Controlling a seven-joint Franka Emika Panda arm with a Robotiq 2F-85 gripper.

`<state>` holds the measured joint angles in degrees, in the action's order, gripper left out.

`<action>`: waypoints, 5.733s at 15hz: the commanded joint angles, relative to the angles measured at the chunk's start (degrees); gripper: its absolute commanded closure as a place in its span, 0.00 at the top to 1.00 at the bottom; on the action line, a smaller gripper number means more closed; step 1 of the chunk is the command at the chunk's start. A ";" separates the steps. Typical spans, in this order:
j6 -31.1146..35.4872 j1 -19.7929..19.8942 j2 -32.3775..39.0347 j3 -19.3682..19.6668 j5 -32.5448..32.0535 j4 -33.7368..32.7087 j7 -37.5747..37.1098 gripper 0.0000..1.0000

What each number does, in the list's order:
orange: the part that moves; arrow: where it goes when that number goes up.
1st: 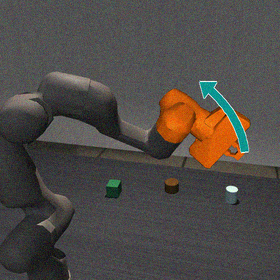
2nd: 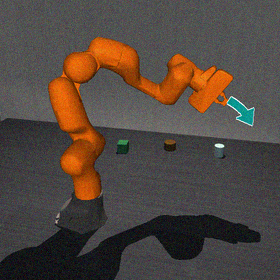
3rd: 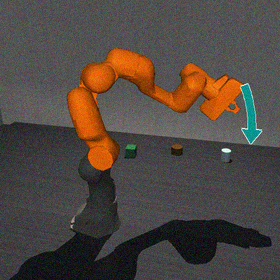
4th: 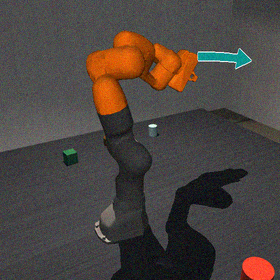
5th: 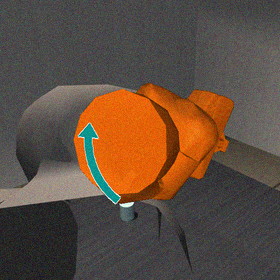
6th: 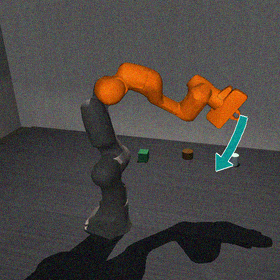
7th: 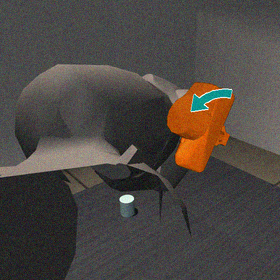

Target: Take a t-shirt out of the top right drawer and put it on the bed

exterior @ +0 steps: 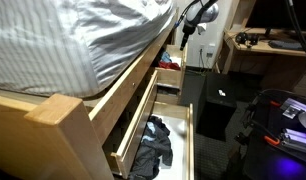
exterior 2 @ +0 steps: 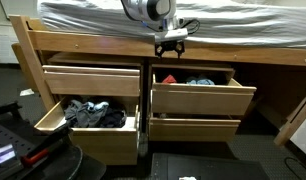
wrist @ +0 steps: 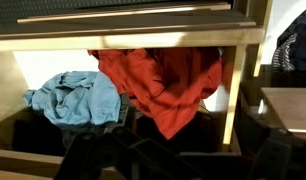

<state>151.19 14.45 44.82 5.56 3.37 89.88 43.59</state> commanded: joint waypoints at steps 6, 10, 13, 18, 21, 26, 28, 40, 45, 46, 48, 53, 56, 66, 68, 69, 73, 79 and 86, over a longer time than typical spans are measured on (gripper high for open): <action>-0.59 1.95 4.14 -2.03 -4.03 -4.36 -2.49 1.00; 1.36 2.67 9.55 -3.27 -6.11 -8.89 -2.26 1.00; 0.67 2.36 8.60 -3.41 -6.84 -7.24 -3.36 1.00; 1.26 3.34 12.04 -4.59 -6.76 -11.07 -2.14 1.00; -1.02 3.70 15.56 -5.42 -6.56 -15.62 -1.92 1.00; 0.41 3.09 17.00 -5.79 -6.79 -16.73 -3.30 1.00; 0.41 3.03 17.64 -5.88 -6.79 -17.50 -3.43 1.00; 6.47 2.48 26.67 -4.37 -10.00 -27.18 -13.73 1.00; 3.71 1.63 29.64 -3.05 -10.31 -31.53 -15.95 1.00; 1.07 1.96 29.72 -3.47 -10.15 -31.74 -15.42 1.00; 2.51 2.04 29.05 -3.80 -9.99 -30.40 -15.32 1.00; 1.65 2.07 29.42 -3.95 -10.01 -30.69 -15.15 0.96; -0.11 2.74 29.63 -4.96 -9.59 -30.83 -14.17 0.69; -0.52 4.65 29.81 -6.43 -9.00 -31.25 -13.62 0.02; -0.15 4.97 29.73 -6.58 -8.93 -31.15 -13.59 0.00; 0.01 5.01 29.64 -6.39 -8.96 -31.19 -13.86 0.00; 8.76 4.16 25.59 -3.26 -8.89 -29.01 -17.03 0.00; 23.78 2.81 18.90 2.29 -8.47 -26.95 -22.60 0.00; 28.64 -3.21 12.30 15.73 -7.55 -26.65 -34.73 0.00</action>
<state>177.77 14.99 61.61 14.76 -5.06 59.22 13.62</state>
